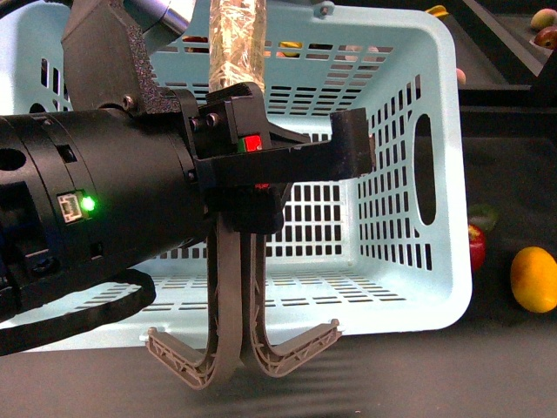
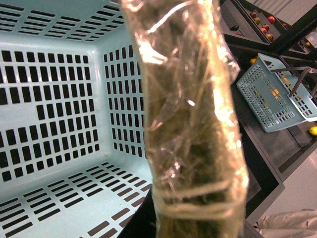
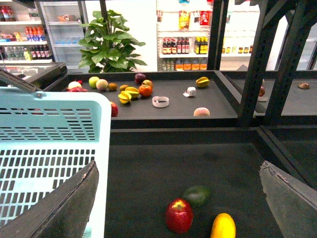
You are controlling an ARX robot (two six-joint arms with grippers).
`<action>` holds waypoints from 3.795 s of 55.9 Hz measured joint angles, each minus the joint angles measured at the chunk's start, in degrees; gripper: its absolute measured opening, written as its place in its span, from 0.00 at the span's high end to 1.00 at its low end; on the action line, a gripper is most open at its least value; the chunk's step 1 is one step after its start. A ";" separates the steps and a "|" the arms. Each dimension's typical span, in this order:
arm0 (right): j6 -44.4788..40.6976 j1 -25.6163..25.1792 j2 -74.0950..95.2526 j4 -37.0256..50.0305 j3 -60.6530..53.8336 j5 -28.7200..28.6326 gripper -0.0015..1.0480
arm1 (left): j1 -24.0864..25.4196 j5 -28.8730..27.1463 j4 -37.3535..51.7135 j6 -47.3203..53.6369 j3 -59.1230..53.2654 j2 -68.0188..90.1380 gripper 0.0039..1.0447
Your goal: Pick mango with right arm and hold basket with left
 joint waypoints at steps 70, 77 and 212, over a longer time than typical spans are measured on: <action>-3.50 -20.11 140.67 50.47 48.50 -2.19 0.08 | -0.02 0.15 0.00 0.00 0.02 -0.13 0.96; -2.45 -19.12 144.15 48.11 53.37 -0.63 0.08 | -0.07 0.20 0.00 -0.02 0.02 -0.13 0.96; 19.41 11.28 86.14 33.48 35.52 -24.41 0.46 | -0.07 0.11 0.00 0.00 0.09 -0.13 0.96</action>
